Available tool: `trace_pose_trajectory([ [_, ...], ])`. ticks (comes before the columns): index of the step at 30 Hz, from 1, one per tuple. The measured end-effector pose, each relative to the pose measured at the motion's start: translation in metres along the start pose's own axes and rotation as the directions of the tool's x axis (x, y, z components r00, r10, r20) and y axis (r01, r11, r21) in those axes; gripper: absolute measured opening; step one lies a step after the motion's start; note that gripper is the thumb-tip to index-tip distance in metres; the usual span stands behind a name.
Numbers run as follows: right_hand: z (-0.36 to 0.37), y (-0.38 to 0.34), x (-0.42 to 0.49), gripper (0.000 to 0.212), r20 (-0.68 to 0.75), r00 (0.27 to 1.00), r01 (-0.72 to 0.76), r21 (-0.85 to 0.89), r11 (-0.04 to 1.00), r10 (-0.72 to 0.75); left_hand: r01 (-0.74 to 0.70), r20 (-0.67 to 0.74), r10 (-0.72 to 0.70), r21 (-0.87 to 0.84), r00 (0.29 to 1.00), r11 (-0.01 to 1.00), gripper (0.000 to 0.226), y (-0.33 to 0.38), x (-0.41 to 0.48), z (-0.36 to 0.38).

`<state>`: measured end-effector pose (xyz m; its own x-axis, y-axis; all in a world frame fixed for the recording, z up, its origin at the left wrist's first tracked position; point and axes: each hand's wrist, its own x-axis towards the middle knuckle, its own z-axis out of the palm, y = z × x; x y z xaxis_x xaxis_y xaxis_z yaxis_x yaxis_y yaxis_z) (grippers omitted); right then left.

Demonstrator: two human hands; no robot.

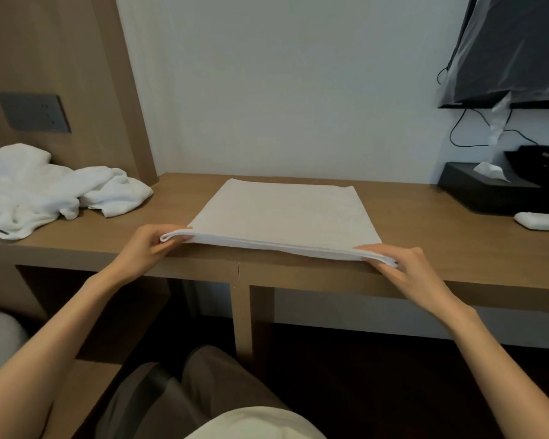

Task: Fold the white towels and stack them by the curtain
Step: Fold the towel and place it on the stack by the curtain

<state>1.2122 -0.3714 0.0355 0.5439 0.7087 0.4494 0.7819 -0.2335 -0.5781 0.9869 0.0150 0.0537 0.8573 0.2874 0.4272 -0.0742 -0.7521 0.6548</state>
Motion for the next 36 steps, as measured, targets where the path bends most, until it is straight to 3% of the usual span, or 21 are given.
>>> trace_pose_trajectory([
  [4,0.002,-0.003,0.019,0.015,-0.176,0.984,-0.008,0.119,0.993,0.029,0.004,-0.106,-0.008,-0.038,0.994,0.999,0.015,0.003,0.018,-0.004],
  [8,0.004,-0.005,0.046,0.014,-0.346,0.936,0.008,0.188,0.982,0.059,0.002,-0.279,-0.014,-0.046,0.96,0.999,0.01,0.006,0.043,-0.004],
  [13,0.002,-0.004,0.091,0.009,-0.517,0.846,0.018,0.271,0.962,0.13,-0.02,-0.419,-0.033,-0.123,0.908,0.992,0.031,0.006,0.086,-0.001],
  [18,-0.01,0.014,0.145,0.02,-0.56,0.803,-0.08,0.238,0.968,0.204,0.035,-0.517,-0.042,-0.025,0.855,0.999,0.04,0.008,0.134,0.009],
  [29,-0.005,0.082,0.225,0.019,-0.374,0.844,-0.343,0.176,0.923,0.385,0.234,-0.25,-0.206,0.088,0.946,0.968,0.034,-0.048,0.232,0.034],
  [33,-0.005,0.101,0.238,0.022,-0.152,0.869,-0.462,0.09,0.883,0.47,0.254,-0.113,-0.242,0.114,0.964,0.96,0.031,-0.063,0.25,0.044],
  [36,-0.009,0.113,0.242,0.025,-0.028,0.865,-0.502,-0.057,0.863,0.501,0.259,-0.023,-0.263,0.268,0.965,0.928,0.035,-0.075,0.256,0.048],
])
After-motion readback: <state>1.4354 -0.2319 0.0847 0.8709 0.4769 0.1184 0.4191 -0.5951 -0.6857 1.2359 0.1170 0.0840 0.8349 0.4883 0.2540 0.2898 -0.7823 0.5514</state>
